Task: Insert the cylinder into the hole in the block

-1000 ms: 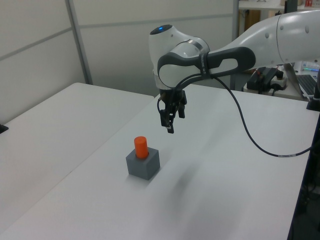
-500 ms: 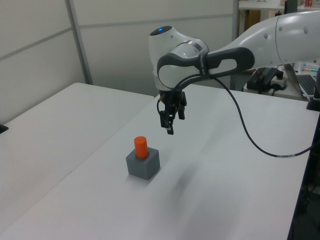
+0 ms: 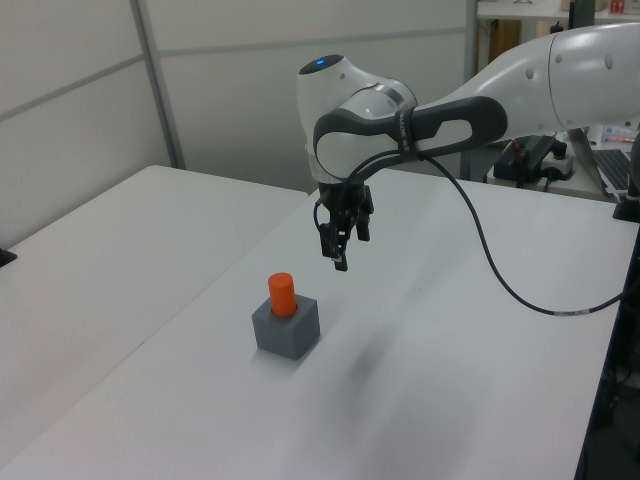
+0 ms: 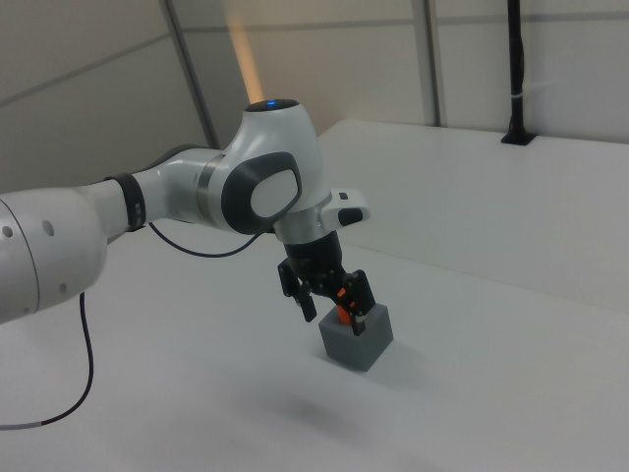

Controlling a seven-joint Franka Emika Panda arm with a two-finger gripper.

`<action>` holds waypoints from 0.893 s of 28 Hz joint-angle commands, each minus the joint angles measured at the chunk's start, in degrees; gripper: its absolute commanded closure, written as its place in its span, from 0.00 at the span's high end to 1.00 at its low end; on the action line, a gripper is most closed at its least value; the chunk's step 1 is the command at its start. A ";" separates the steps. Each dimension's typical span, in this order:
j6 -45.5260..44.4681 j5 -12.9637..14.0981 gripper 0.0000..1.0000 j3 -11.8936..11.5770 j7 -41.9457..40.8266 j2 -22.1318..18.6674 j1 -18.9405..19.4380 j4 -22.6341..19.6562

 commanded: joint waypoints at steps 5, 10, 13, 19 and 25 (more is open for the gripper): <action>-1.69 1.33 1.00 0.02 0.06 -0.21 0.62 0.30; -3.27 1.33 1.00 0.20 -0.02 -0.29 0.71 0.30; -3.27 1.33 1.00 0.20 -0.02 -0.29 0.71 0.39; -3.36 1.24 1.00 0.20 -0.02 -0.29 0.71 0.39; -3.27 1.24 1.00 0.20 -0.02 -0.21 0.71 0.39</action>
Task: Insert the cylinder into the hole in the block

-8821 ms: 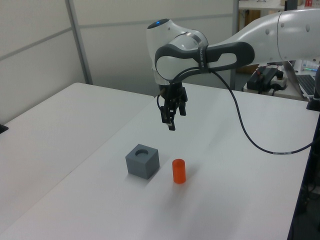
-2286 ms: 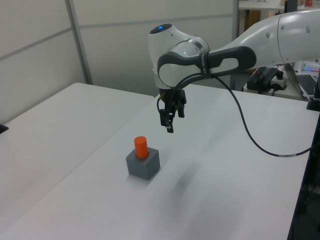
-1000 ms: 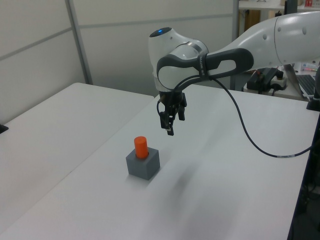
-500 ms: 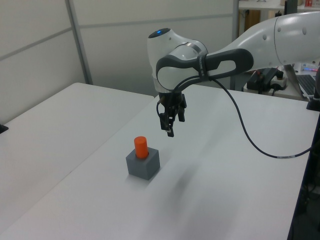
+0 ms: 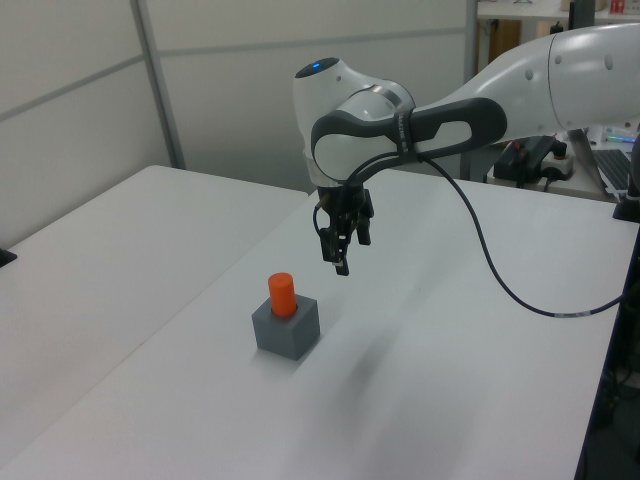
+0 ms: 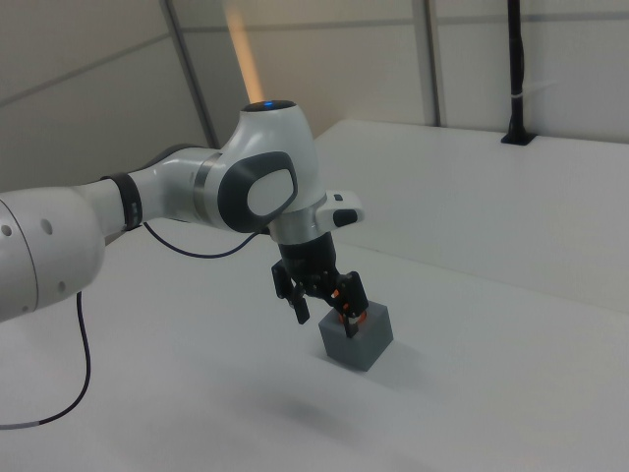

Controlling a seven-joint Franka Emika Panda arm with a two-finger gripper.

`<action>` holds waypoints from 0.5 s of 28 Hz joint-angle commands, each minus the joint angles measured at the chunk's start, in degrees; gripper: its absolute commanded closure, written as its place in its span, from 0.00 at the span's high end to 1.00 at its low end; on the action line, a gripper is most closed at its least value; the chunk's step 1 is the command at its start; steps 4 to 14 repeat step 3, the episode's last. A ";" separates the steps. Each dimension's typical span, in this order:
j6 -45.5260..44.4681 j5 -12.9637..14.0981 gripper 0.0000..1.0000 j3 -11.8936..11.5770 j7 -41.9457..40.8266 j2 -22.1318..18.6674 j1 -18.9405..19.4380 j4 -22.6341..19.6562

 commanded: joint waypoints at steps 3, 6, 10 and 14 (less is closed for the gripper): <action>-1.67 1.20 1.00 -0.16 -0.11 -0.29 0.30 0.38; -1.67 1.20 1.00 -0.16 -0.11 -0.29 0.30 0.38; -1.67 1.20 1.00 -0.16 -0.11 -0.29 0.30 0.38; -1.67 1.20 1.00 -0.16 -0.11 -0.29 0.30 0.38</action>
